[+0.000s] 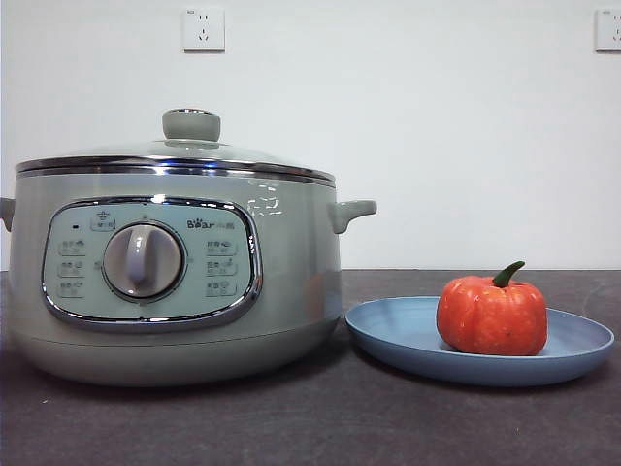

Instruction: Take the pumpkin out from the steamer,put the pumpkin in the blue plate,close the lid

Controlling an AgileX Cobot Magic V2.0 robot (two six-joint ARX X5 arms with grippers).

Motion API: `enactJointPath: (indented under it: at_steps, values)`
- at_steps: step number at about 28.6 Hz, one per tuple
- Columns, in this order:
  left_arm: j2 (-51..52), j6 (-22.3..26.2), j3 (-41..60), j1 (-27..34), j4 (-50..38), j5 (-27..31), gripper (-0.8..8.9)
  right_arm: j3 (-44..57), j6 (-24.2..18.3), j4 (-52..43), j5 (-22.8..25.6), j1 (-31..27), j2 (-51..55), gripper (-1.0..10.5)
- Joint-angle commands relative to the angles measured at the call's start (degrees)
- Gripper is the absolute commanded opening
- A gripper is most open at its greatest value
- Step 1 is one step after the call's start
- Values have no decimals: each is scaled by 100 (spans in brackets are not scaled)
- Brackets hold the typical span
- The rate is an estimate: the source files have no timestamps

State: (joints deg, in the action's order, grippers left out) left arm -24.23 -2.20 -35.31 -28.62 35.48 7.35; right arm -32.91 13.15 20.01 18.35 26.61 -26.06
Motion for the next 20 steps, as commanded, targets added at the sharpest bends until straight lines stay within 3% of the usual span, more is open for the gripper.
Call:
enactJointPath:
  at_steps: [1, 7, 12, 20]
  values:
    - [17, -39, 26, 7, -20, 7, -3, 22, 74, -17, -2, 9, 9, 2]
    - [345, -39, 26, 221, 74, -70, -3, 22, 74, -17, -7, 9, 9, 2]
    - [1003, -35, 81, 1329, -122, -505, -3, 22, 74, -4, 20, 7, 9, 2]
    - [1856, 94, 979, 2951, -1705, -590, -3, 22, 74, -2, 4, 9, 9, 2]
